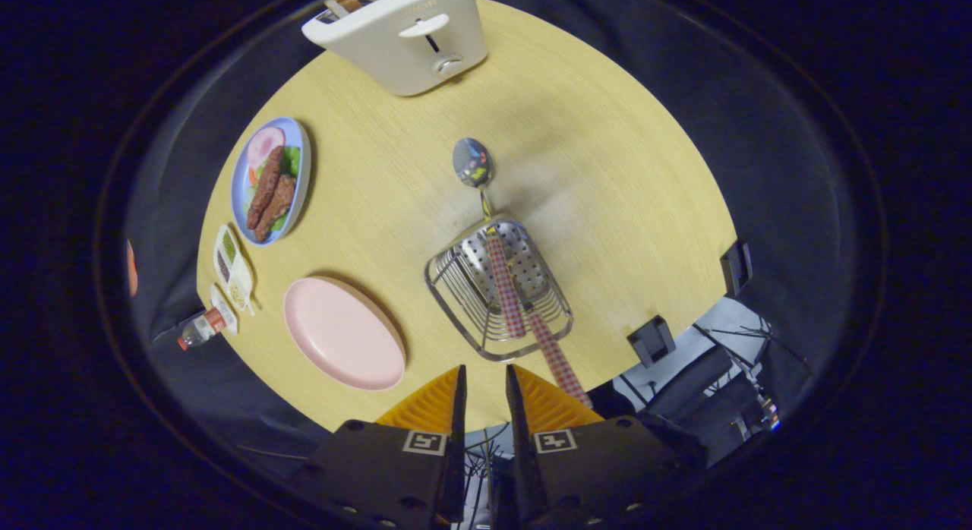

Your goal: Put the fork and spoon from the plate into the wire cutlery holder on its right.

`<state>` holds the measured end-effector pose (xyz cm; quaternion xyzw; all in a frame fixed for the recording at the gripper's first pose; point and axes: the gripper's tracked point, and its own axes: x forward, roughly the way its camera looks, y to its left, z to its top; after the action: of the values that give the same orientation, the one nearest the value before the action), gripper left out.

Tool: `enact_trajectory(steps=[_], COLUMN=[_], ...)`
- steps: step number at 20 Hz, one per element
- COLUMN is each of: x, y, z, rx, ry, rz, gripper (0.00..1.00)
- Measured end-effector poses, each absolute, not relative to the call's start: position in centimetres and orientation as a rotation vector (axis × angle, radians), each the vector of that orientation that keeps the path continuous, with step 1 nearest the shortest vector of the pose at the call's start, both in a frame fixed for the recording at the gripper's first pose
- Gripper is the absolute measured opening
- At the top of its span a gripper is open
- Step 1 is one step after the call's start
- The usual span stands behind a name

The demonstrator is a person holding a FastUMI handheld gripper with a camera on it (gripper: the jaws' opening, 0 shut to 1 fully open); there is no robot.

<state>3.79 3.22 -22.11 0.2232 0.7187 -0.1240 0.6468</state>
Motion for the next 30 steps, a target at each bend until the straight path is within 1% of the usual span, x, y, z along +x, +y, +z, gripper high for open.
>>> enact_trajectory(steps=[2, 6, 7, 9, 11, 13, 16, 21, 23, 25, 30], x=[4.2, 6.4, 7.0, 7.8, 8.4, 8.3, 6.4, 2.1, 1.0, 0.2, -2.1], y=[3.7, 4.9, 5.0, 5.3, 5.6, 6.0, 7.5, 9.2, 9.2, 9.6, 12.0], z=[-21.3, -18.7, -17.8, -16.1, -13.9, -11.3, -6.8, 1.1, 2.5, 2.2, 4.3], rx=[0.503, 0.435, 0.402, 0.339, 0.272, 0.195, 0.107, 0.073, 0.062, 0.035, -0.014], ry=[1.582, 1.374, 1.296, 1.143, 0.975, 0.801, 0.546, 0.176, 0.084, 0.054, -0.029], rz=[-0.235, -0.089, -0.053, 0.008, 0.053, 0.102, 0.16, 0.179, 0.166, 0.17, 0.205], gripper=[0.35, 0.61, 0.73, 0.86, 0.92, 0.93, 0.94, 0.94, 0.95, 0.95, 0.95])
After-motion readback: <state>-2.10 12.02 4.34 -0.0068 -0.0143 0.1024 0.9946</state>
